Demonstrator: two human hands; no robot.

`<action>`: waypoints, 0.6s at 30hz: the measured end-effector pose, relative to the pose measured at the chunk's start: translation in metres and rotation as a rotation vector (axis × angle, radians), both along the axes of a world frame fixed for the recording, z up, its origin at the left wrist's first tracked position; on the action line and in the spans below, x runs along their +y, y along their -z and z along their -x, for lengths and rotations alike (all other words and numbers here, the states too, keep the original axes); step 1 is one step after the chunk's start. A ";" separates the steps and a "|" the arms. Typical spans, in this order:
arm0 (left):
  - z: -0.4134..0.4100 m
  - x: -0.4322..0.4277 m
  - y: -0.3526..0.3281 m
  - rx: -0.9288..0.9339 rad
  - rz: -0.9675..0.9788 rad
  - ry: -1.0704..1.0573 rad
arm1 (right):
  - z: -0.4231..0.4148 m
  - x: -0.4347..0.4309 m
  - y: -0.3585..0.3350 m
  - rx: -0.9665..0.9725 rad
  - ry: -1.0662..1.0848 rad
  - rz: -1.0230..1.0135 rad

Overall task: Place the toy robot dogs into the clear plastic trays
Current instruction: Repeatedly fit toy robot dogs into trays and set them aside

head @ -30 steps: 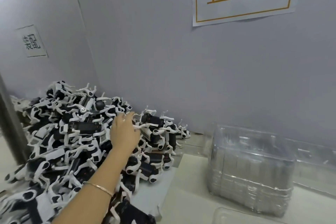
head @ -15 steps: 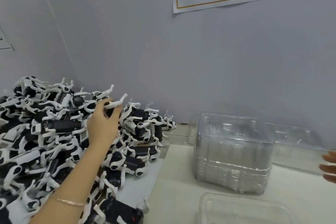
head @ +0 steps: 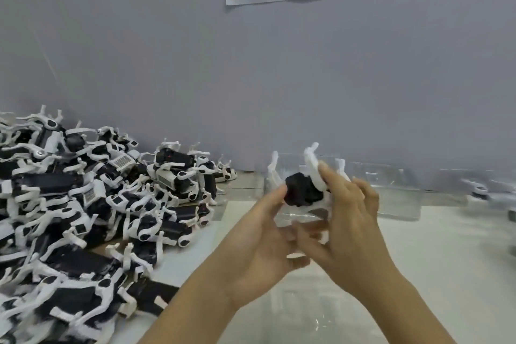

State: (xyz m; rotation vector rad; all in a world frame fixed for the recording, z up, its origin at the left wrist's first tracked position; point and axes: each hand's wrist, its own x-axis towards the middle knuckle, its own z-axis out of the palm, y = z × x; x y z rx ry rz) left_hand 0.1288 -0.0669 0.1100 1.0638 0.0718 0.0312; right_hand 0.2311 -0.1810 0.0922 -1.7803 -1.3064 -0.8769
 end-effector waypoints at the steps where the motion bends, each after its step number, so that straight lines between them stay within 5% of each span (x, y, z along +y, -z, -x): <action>1: 0.001 -0.001 0.005 0.008 -0.099 0.016 | -0.002 -0.006 0.004 0.099 -0.039 -0.076; 3: 0.008 0.002 0.012 -0.039 -0.323 0.004 | -0.006 -0.018 0.005 0.413 -0.194 -0.233; 7: 0.008 0.017 0.049 0.011 -1.095 -0.143 | -0.015 -0.038 0.006 0.864 -0.341 -0.532; 10: 0.012 0.021 0.080 0.245 -1.123 -0.218 | -0.024 -0.052 0.004 1.014 -0.277 -0.604; 14: 0.036 0.010 0.091 0.273 -1.170 -0.417 | -0.034 -0.062 0.002 1.186 -0.319 -0.679; 16: 0.038 -0.004 0.088 0.218 -1.548 -0.485 | -0.037 -0.064 -0.001 1.263 -0.436 -0.728; 18: 0.044 -0.017 0.083 -0.057 -1.779 -0.533 | -0.039 -0.066 -0.004 1.325 -0.549 -0.745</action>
